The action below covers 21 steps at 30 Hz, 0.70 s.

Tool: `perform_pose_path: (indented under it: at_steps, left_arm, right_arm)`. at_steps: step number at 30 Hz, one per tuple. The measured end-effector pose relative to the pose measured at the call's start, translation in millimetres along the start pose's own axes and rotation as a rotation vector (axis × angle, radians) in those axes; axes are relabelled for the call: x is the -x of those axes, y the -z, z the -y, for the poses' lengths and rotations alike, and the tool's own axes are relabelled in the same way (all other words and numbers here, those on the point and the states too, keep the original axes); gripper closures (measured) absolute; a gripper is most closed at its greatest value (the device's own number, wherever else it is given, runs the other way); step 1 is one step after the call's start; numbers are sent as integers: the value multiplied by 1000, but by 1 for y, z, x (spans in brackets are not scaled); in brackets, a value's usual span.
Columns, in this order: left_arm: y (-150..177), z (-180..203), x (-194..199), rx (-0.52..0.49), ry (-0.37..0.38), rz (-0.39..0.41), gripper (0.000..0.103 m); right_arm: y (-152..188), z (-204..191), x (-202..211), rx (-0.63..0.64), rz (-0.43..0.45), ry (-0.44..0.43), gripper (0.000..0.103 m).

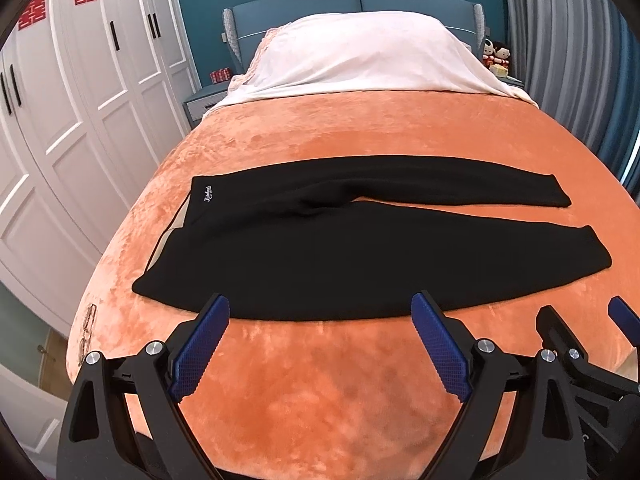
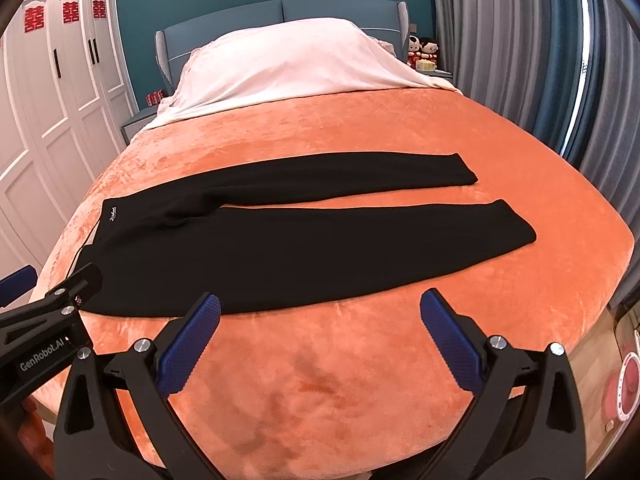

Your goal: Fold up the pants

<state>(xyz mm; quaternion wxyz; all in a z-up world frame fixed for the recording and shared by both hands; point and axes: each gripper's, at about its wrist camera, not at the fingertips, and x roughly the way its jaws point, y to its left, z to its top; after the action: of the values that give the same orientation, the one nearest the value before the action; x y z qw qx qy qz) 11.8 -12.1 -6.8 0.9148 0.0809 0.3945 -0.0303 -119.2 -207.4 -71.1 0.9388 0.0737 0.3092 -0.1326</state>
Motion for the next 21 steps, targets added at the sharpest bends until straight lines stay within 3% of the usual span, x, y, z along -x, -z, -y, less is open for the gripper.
perform_pose_path:
  at_steps: [21]
  left_arm:
    - [4,-2,11,6,-12,8,13]
  right_arm:
    - [-3,0,16,13,17,-15,5]
